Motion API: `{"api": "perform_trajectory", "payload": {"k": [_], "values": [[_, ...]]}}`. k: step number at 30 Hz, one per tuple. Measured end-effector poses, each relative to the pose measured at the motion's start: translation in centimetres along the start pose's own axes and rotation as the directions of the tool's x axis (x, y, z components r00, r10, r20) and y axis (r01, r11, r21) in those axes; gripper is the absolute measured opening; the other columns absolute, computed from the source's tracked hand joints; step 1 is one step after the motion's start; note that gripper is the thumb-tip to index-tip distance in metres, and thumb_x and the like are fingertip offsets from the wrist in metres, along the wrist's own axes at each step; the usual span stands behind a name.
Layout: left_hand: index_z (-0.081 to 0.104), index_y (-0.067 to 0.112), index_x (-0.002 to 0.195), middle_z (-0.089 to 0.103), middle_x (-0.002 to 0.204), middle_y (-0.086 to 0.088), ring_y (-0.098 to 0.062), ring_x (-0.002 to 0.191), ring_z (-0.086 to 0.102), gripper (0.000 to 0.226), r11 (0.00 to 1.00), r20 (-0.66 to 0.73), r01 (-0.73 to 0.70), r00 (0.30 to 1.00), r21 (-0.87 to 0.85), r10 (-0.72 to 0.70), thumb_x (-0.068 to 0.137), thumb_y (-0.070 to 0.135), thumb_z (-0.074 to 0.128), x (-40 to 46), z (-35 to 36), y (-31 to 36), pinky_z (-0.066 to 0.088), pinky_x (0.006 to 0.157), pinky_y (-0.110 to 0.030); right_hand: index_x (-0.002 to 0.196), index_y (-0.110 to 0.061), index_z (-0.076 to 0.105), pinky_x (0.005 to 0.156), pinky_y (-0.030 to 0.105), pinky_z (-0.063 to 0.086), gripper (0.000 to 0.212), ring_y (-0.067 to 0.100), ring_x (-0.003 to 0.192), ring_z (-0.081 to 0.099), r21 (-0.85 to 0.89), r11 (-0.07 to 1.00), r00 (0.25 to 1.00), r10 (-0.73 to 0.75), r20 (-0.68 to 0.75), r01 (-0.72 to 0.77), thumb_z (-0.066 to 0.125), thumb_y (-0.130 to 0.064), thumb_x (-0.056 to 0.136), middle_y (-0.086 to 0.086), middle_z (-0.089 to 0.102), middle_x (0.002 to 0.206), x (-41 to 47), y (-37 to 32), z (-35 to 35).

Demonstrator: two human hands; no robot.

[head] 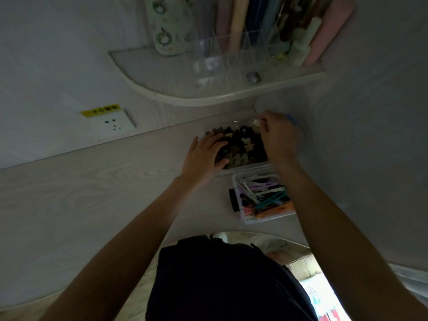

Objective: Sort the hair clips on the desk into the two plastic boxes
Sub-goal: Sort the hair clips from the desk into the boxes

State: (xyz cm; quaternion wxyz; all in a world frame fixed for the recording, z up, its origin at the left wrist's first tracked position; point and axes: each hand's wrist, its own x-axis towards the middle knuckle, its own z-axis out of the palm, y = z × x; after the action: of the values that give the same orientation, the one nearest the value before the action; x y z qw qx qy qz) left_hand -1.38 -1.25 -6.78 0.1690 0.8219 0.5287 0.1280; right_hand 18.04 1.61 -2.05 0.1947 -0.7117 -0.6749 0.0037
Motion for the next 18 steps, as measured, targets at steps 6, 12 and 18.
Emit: {"api": "perform_trajectory", "payload": {"k": [6, 12, 18], "values": [[0.029, 0.017, 0.144, 0.023, 0.155, -0.004, -0.021, 0.144, 0.013, 0.066, 0.999, 0.028, 0.016, 0.999, 0.034, -0.017, 0.089, 0.05, 0.048, 0.0, -0.2, -0.8, 0.003, 0.118, -0.042, 0.105, -0.003, 0.064, 0.098, 0.041, 0.044, 0.055, 0.032, 0.102, 0.06, 0.073, 0.993, 0.928, -0.109, 0.356, 0.089, 0.033, -0.047, 0.095, 0.017, 0.066, 0.11, -1.1, 0.7, 1.5], [0.027, 0.026, 0.144, 0.017, 0.156, 0.0, -0.02, 0.145, 0.007, 0.058, 0.998, 0.087, -0.061, 0.994, 0.017, 0.059, 0.093, 0.047, 0.043, -0.3, -0.7, -1.0, -0.002, 0.117, -0.043, 0.122, -0.005, 0.056, 0.11, 0.043, 0.028, 0.059, 0.033, 0.127, 0.04, -0.082, 0.976, 0.869, -0.139, 0.474, 0.2, 0.024, -0.048, 0.097, 0.016, 0.051, 0.133, -1.7, 1.9, 1.5], [0.037, 0.026, 0.14, 0.024, 0.154, 0.0, -0.02, 0.145, 0.013, 0.052, 0.992, 0.072, -0.124, 0.99, 0.006, 0.123, 0.092, 0.043, 0.047, -0.3, -1.1, -1.2, -0.001, 0.117, -0.045, 0.128, -0.003, 0.049, 0.11, 0.039, 0.025, 0.05, 0.032, 0.129, 0.037, -0.01, 0.998, 0.91, -0.053, 0.41, 0.063, 0.032, -0.04, 0.099, 0.016, 0.041, 0.142, -1.5, 0.1, 1.2]]}}
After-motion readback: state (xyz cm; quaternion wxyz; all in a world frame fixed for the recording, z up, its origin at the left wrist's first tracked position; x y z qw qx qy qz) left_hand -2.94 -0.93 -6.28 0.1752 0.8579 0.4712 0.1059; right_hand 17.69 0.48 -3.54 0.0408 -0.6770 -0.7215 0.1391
